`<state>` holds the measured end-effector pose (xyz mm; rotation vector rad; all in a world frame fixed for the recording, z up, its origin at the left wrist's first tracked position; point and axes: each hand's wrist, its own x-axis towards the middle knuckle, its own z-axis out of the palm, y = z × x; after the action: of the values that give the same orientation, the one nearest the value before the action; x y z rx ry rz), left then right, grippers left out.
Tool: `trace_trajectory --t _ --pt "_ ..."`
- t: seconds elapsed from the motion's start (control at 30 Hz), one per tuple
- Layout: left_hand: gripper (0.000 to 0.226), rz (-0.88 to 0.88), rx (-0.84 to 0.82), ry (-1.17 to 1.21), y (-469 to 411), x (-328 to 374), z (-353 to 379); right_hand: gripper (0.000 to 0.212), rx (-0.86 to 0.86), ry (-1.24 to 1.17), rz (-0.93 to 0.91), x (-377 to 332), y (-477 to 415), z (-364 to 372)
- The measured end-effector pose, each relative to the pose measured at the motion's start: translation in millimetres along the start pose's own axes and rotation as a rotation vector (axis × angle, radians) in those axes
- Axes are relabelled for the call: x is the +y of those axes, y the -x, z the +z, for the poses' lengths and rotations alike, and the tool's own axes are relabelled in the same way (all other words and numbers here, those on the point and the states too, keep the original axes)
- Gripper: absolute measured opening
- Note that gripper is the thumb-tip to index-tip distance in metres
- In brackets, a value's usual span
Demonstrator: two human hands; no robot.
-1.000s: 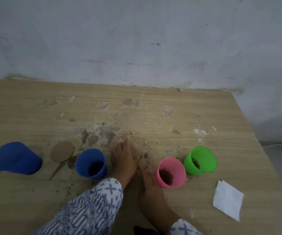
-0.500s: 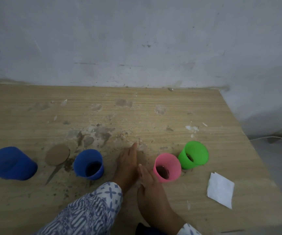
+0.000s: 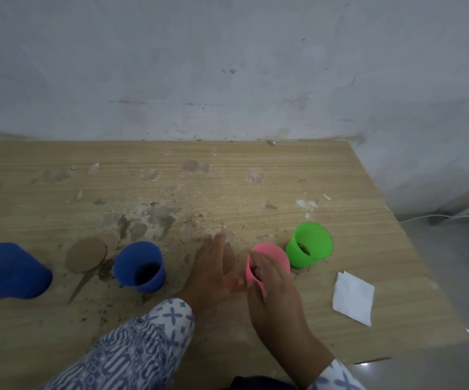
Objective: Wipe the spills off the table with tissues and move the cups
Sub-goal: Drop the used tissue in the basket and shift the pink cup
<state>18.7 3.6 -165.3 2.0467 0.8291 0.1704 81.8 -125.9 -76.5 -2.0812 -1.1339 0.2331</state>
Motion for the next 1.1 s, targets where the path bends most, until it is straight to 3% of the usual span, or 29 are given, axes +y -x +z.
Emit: trace_trajectory --t 0.2,0.37,0.6,1.1 --pt "0.116 0.078 -0.149 0.030 4 22 1 0.055 0.079 0.045 0.089 29 3 -19" --pt "0.086 0.164 -0.175 0.271 6 38 10 0.059 0.014 0.023 0.208 48 8 -12" --pt "0.082 0.129 -0.129 0.370 10 38 16 0.066 -0.050 -0.036 0.228 54 7 -6" --pt "0.076 0.026 0.145 0.389 12 14 -33 0.072 -0.160 -0.140 0.118 19 -40 26"
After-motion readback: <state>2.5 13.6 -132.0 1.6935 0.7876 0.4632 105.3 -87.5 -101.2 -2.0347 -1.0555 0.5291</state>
